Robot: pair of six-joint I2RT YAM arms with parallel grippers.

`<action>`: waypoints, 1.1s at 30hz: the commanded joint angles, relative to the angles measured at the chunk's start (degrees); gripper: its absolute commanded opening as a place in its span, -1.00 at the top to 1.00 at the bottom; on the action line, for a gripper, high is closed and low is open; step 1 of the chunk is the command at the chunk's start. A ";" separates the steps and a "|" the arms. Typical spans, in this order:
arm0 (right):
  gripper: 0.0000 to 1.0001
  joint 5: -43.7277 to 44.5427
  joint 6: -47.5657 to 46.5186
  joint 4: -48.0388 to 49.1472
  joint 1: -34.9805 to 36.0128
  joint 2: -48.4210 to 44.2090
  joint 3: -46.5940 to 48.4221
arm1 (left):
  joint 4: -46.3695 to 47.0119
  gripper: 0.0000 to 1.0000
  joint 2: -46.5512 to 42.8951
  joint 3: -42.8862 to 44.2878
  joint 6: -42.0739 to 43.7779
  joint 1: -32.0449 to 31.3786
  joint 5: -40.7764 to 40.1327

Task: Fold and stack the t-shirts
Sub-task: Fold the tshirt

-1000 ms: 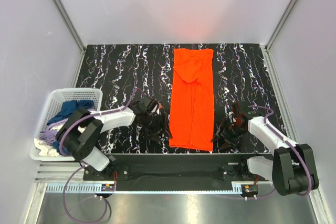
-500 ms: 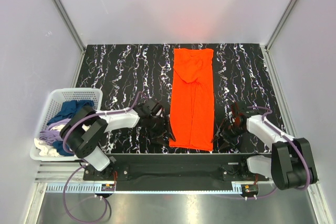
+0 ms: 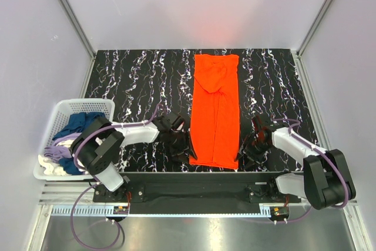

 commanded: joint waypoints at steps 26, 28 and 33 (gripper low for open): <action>0.96 -0.68 4.31 5.50 3.60 1.38 0.22 | -3.44 0.73 3.23 0.48 4.19 -0.77 -7.57; 1.00 -0.42 4.57 4.27 3.78 0.94 0.39 | -4.49 0.85 2.79 0.66 4.72 -0.95 -7.92; 1.00 -0.68 5.19 2.15 4.31 -1.26 -0.57 | -4.33 1.00 1.21 -1.19 5.34 -1.74 -8.36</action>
